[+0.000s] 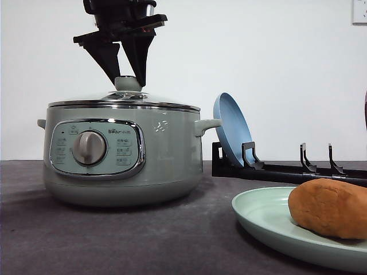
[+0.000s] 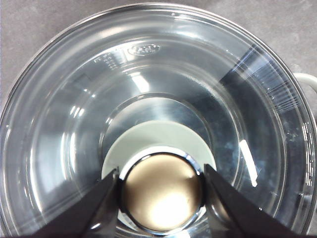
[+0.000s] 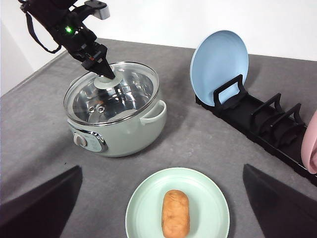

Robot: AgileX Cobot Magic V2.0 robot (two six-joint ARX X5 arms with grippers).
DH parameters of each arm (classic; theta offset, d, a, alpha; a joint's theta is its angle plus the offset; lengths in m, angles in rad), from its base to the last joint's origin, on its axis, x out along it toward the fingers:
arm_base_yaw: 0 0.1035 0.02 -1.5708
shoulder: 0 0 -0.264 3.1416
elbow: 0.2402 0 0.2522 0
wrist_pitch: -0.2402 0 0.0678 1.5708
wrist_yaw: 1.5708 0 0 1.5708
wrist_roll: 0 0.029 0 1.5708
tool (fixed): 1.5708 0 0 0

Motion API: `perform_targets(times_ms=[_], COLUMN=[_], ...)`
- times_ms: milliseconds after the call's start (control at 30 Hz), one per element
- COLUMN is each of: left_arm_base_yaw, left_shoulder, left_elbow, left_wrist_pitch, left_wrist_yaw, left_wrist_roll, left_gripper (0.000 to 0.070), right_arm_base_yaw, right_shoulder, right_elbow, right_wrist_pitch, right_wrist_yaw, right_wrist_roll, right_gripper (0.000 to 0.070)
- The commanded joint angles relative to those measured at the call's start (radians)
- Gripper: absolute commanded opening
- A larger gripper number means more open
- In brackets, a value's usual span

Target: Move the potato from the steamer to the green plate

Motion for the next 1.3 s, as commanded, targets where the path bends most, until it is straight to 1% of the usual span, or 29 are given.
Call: perform_targets(times_ms=[0, 133, 167, 200, 267, 400, 467, 533, 567, 733, 967, 1167, 1267], left_arm_base_yaw=[-0.004, -0.004, -0.004, -0.004, -0.004, -0.004, -0.004, -0.004, -0.004, -0.004, -0.005, -0.040, -0.062], left_shoulder=[0.049, 0.049, 0.049, 0.049, 0.048, 0.040, 0.029, 0.011, 0.000, -0.075, -0.224, -0.363, -0.423], left_elbow=[0.017, 0.017, 0.017, 0.017, 0.017, 0.017, 0.017, 0.017, 0.017, 0.017, 0.017, 0.017, 0.016], left_wrist_pitch=[0.008, 0.003, 0.003, 0.003, 0.004, 0.007, 0.010, 0.011, 0.012, 0.007, -0.017, -0.030, -0.048], left_wrist_yaw=[0.008, 0.008, 0.008, 0.008, 0.008, 0.008, 0.008, 0.008, 0.008, 0.008, 0.008, 0.008, 0.008], left_wrist_roll=[-0.021, -0.026, -0.032, -0.035, -0.037, -0.040, -0.041, -0.043, -0.043, -0.043, -0.044, -0.041, -0.017], left_gripper=[0.0000, 0.0004, 0.0015, 0.0054, 0.0161, 0.0482, 0.0619, 0.0673, 0.0685, 0.0684, 0.0683, 0.0682, 0.0679], right_arm_base_yaw=[0.005, 0.005, 0.005, 0.005, 0.005, 0.005, 0.005, 0.005, 0.005, 0.005, 0.005, 0.005, 0.005], right_shoulder=[0.005, 0.005, 0.005, 0.005, 0.005, 0.005, 0.005, 0.005, 0.005, 0.005, 0.005, 0.005, 0.005], right_elbow=[0.016, 0.016, 0.016, 0.016, 0.016, 0.016, 0.016, 0.016, 0.016, 0.016, 0.016, 0.016, 0.016], right_wrist_pitch=[0.012, 0.011, 0.011, 0.011, 0.011, 0.011, 0.011, 0.011, 0.011, 0.009, 0.006, 0.006, 0.006], right_wrist_yaw=[0.001, 0.001, 0.001, 0.001, 0.001, 0.001, 0.000, 0.001, 0.001, 0.001, 0.000, 0.000, 0.001], right_wrist_roll=[-0.007, -0.007, -0.007, -0.007, -0.006, -0.006, -0.006, -0.005, -0.005, -0.005, -0.005, -0.005, -0.005], right_gripper=[0.0657, 0.0657, 0.0657, 0.0657, 0.0657, 0.0657, 0.0657, 0.0657, 0.0657, 0.0657, 0.0656, 0.0657, 0.0657])
